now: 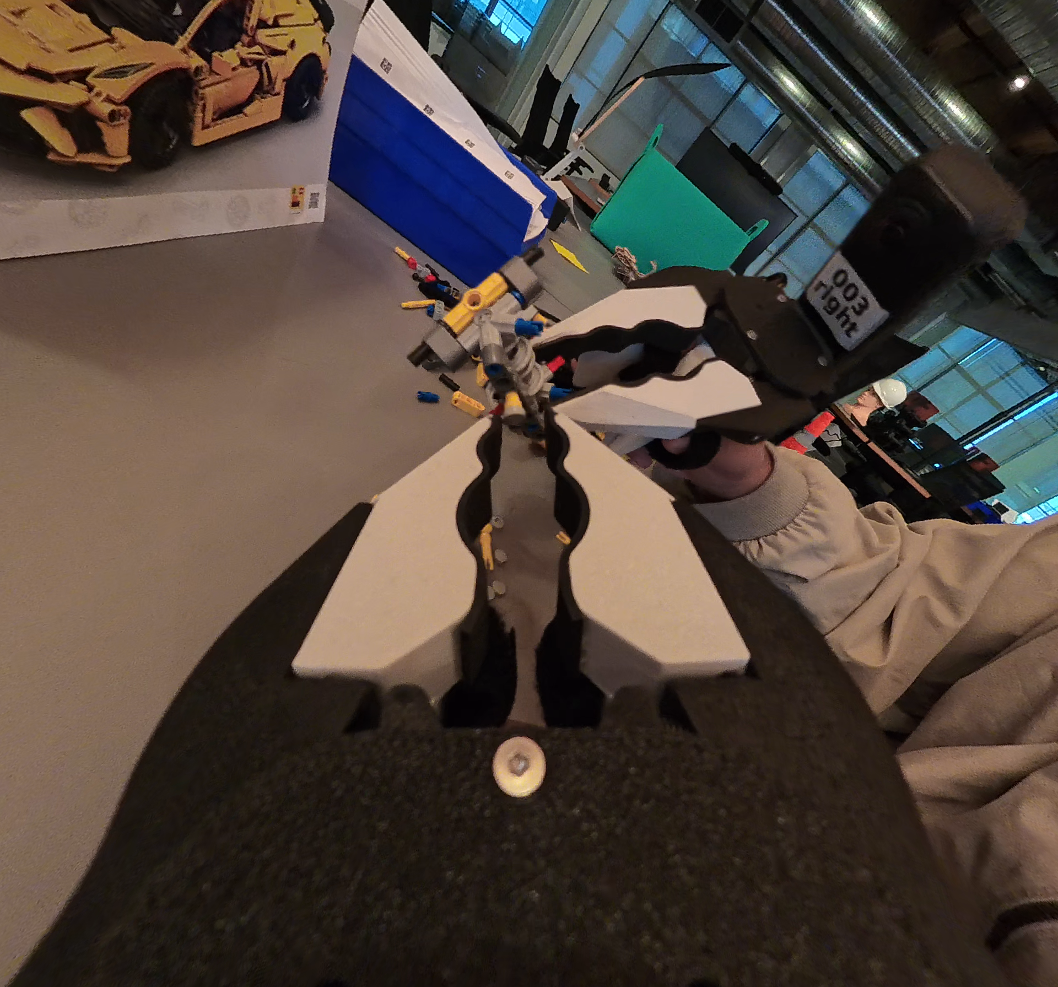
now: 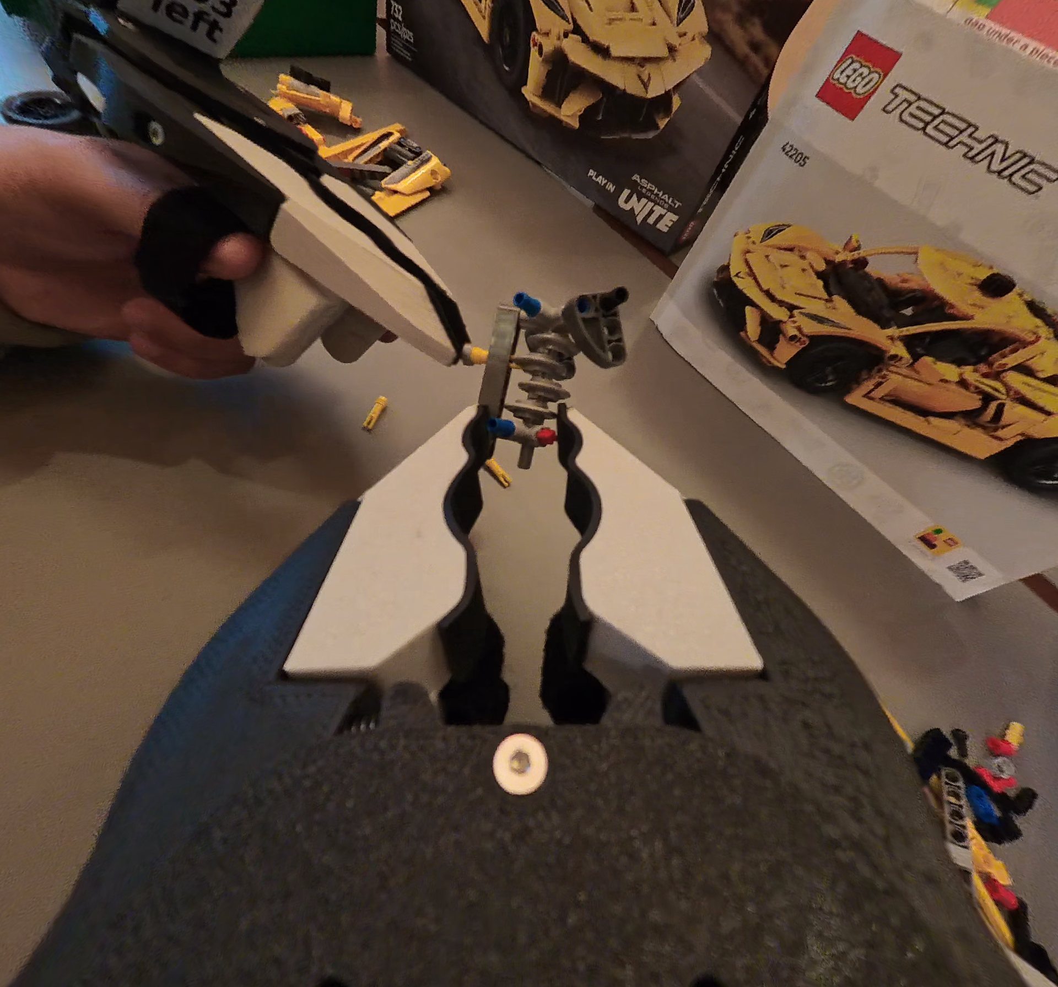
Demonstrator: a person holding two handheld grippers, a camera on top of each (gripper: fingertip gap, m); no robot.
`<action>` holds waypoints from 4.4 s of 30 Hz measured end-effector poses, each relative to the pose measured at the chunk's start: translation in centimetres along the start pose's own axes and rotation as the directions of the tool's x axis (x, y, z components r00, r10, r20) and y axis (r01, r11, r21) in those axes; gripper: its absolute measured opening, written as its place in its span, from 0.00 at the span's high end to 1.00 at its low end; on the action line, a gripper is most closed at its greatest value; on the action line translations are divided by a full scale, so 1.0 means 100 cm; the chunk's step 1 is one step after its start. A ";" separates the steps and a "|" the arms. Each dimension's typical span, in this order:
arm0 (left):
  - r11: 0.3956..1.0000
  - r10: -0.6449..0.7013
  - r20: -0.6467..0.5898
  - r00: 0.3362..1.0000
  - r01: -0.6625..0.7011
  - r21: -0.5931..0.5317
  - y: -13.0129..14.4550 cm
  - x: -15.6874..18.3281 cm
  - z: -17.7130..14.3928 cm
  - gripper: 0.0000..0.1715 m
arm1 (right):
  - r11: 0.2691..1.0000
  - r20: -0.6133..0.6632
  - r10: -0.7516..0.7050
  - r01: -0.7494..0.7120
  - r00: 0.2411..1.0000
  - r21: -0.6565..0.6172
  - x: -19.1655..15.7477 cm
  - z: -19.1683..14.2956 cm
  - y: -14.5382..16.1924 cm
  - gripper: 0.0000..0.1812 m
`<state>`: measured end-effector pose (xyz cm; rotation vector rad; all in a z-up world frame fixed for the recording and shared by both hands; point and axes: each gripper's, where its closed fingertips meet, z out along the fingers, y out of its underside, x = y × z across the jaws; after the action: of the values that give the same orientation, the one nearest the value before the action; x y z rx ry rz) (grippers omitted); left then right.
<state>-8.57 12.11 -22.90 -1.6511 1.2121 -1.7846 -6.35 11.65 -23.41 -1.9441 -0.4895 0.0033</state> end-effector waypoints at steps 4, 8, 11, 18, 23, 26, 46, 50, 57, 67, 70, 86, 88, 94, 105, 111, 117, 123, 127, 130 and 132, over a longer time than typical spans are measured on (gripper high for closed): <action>1.000 -0.004 -0.002 1.000 0.004 0.020 -0.003 -0.001 -0.001 0.96 | 1.000 0.006 -0.014 0.014 1.000 -0.005 -0.004 -0.001 -0.001 0.88; 1.000 0.006 0.001 1.000 -0.006 -0.013 0.003 -0.002 0.000 0.96 | 0.999 0.001 -0.045 0.045 0.999 -0.007 -0.007 -0.001 -0.002 0.88; 0.999 0.022 0.008 1.000 -0.021 -0.037 0.007 -0.002 0.003 0.96 | 1.000 0.008 -0.016 0.016 1.000 0.016 -0.007 -0.003 -0.006 0.88; 0.999 0.021 -0.009 1.000 -0.021 -0.048 0.010 0.000 0.004 0.96 | 1.000 0.037 0.011 -0.011 0.999 0.025 -0.009 -0.004 -0.005 0.88; 0.973 0.226 0.019 0.974 -0.225 -0.051 0.004 0.009 0.000 0.97 | 0.943 0.254 0.304 -0.327 0.918 0.056 -0.017 -0.013 -0.008 0.80; 0.880 0.472 0.030 0.881 -0.469 -0.079 0.007 0.016 -0.001 0.97 | 0.785 0.529 0.558 -0.612 0.639 -0.090 -0.027 -0.027 -0.013 0.68; 0.844 0.423 -0.008 0.906 -0.397 -0.359 0.060 0.000 0.004 0.99 | 0.888 0.399 0.391 -0.225 0.830 -0.402 -0.022 -0.048 0.073 0.69; 0.802 0.476 -0.004 0.879 -0.436 -0.408 0.072 -0.001 0.009 0.93 | 0.850 0.322 0.355 -0.160 0.878 -0.501 -0.033 -0.056 0.085 0.70; 0.791 0.470 -0.012 0.882 -0.428 -0.438 0.080 -0.003 0.012 0.90 | 0.867 0.109 0.041 0.019 0.993 -0.497 -0.069 -0.042 0.086 0.75; 0.958 0.248 -0.062 0.967 -0.255 -0.131 0.024 0.020 0.001 0.78 | 0.971 0.001 0.193 -0.190 0.981 -0.142 -0.027 -0.043 0.023 0.88; 0.993 0.120 -0.223 0.968 -0.115 0.037 -0.001 0.047 -0.007 0.74 | 0.773 0.384 0.516 -0.609 0.766 0.175 -0.022 -0.064 -0.042 0.88; 0.997 -0.022 -0.419 0.908 0.053 0.063 -0.001 0.082 0.005 0.89 | 0.662 0.542 0.493 -0.697 0.681 0.274 -0.034 -0.051 -0.053 0.88; 0.997 -0.018 -0.407 0.913 0.045 0.056 0.001 0.081 0.007 0.89 | 0.674 0.533 0.497 -0.691 0.685 0.261 -0.037 -0.048 -0.051 0.88; 0.993 -0.050 -0.422 0.905 0.090 0.076 -0.001 0.082 0.009 0.89 | 0.647 0.563 0.522 -0.728 0.640 0.229 -0.039 -0.048 -0.049 0.89; 0.993 0.032 -0.466 0.884 0.024 0.113 -0.009 0.089 -0.007 0.90 | 0.540 0.736 0.537 -0.838 0.412 0.075 -0.027 -0.072 -0.045 0.85; 0.998 0.064 -0.483 0.873 -0.043 0.055 0.003 0.095 -0.005 0.90 | 0.543 0.759 0.538 -0.840 0.367 0.021 -0.034 -0.071 -0.044 0.87; 0.997 0.077 -0.530 0.845 -0.067 0.038 0.010 0.106 -0.005 0.90 | 0.553 0.788 0.533 -0.832 0.308 -0.048 -0.044 -0.072 -0.043 0.90; 0.998 0.067 -0.521 0.851 -0.067 0.019 0.011 0.103 -0.006 0.90 | 0.563 0.800 0.511 -0.826 0.314 -0.035 -0.045 -0.076 -0.045 0.97; 0.997 0.066 -0.524 0.849 -0.071 0.011 0.012 0.103 -0.007 0.90 | 0.577 0.793 0.505 -0.817 0.340 -0.017 -0.045 -0.077 -0.044 0.97; 0.992 0.126 -0.505 0.854 -0.111 0.059 0.007 0.103 -0.010 0.91 | 0.572 0.811 0.494 -0.820 0.314 -0.031 -0.046 -0.080 -0.046 0.97; 0.987 0.162 -0.479 0.863 -0.137 0.087 0.004 0.101 -0.009 0.91 | 0.583 0.804 0.503 -0.811 0.318 -0.044 -0.045 -0.080 -0.043 0.97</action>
<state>-11.60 4.21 -17.34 -1.0677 1.4396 -2.1809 -10.07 4.54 -17.24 -1.5263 -0.1042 1.4514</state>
